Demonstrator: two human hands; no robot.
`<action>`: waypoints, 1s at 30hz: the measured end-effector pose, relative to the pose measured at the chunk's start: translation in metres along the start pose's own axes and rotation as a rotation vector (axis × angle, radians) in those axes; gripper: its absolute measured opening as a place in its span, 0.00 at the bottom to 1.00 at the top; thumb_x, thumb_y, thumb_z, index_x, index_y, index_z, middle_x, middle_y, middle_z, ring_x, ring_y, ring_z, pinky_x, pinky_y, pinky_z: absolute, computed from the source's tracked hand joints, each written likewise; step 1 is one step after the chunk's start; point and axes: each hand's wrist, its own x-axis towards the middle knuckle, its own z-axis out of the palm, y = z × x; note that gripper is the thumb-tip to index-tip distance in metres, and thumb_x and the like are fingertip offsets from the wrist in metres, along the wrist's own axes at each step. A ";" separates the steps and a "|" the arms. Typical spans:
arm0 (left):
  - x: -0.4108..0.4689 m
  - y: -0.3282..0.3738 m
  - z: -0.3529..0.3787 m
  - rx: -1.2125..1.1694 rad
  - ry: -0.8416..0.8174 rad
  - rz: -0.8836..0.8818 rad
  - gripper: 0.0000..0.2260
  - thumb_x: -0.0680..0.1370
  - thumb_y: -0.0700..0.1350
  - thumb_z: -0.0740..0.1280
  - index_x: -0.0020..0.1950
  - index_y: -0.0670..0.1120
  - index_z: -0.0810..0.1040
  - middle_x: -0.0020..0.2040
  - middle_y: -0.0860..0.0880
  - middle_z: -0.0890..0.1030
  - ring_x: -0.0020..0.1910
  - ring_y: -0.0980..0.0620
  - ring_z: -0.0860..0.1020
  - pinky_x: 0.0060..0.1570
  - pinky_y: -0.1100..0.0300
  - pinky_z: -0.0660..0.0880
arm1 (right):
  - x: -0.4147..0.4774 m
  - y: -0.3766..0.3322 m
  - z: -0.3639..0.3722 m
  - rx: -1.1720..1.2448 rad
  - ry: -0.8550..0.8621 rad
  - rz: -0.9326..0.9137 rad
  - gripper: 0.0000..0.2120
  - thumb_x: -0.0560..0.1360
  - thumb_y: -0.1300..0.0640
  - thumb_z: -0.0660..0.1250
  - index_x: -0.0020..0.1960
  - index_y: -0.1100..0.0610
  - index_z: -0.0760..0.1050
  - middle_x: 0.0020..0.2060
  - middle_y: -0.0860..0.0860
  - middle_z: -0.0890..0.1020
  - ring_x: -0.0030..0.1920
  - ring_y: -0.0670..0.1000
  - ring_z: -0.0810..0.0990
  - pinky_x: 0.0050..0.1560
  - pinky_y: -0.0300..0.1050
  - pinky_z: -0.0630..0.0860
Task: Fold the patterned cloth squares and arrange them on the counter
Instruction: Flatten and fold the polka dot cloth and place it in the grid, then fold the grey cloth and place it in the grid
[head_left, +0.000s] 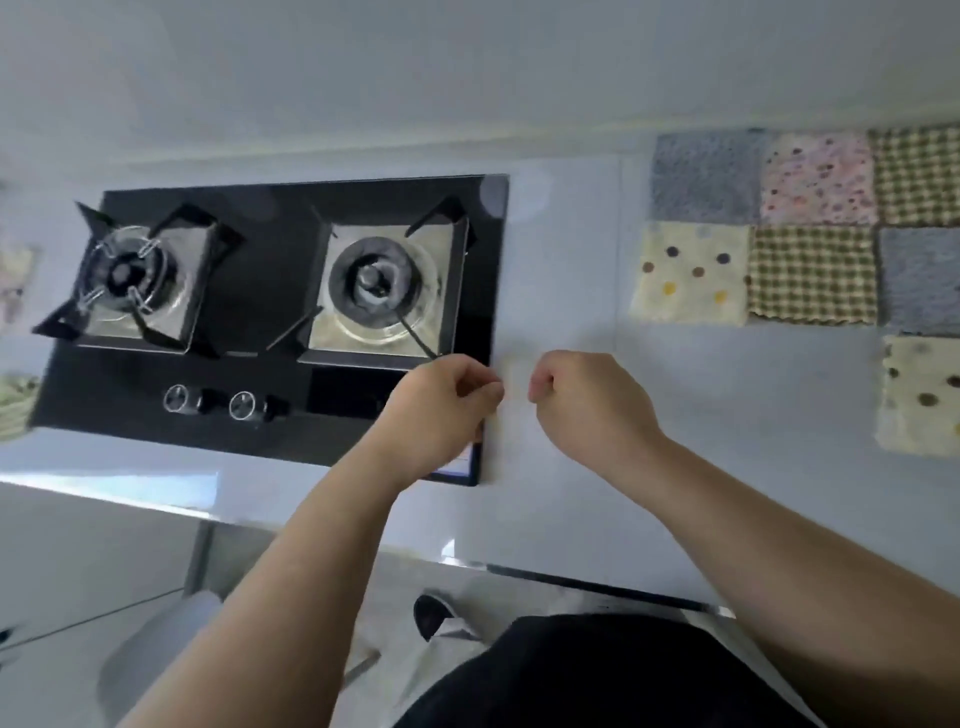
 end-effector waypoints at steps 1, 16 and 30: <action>-0.008 -0.015 -0.023 0.000 0.035 -0.008 0.04 0.80 0.49 0.67 0.49 0.51 0.81 0.45 0.52 0.85 0.31 0.59 0.80 0.30 0.69 0.73 | -0.002 -0.018 0.008 -0.024 -0.012 -0.013 0.13 0.76 0.63 0.59 0.49 0.50 0.80 0.45 0.48 0.82 0.45 0.55 0.81 0.47 0.51 0.81; -0.149 -0.333 -0.249 0.124 0.178 -0.107 0.11 0.81 0.55 0.65 0.47 0.49 0.79 0.45 0.50 0.83 0.42 0.49 0.82 0.50 0.51 0.80 | -0.075 -0.285 0.223 -0.213 0.049 -0.058 0.11 0.78 0.57 0.59 0.43 0.48 0.79 0.36 0.46 0.82 0.37 0.51 0.80 0.40 0.49 0.81; -0.131 -0.475 -0.390 -0.065 0.424 -0.206 0.08 0.81 0.51 0.64 0.46 0.50 0.78 0.43 0.54 0.82 0.41 0.53 0.80 0.42 0.57 0.79 | 0.019 -0.497 0.349 -0.329 -0.180 -0.383 0.09 0.79 0.56 0.59 0.49 0.49 0.78 0.41 0.47 0.82 0.41 0.51 0.81 0.44 0.53 0.82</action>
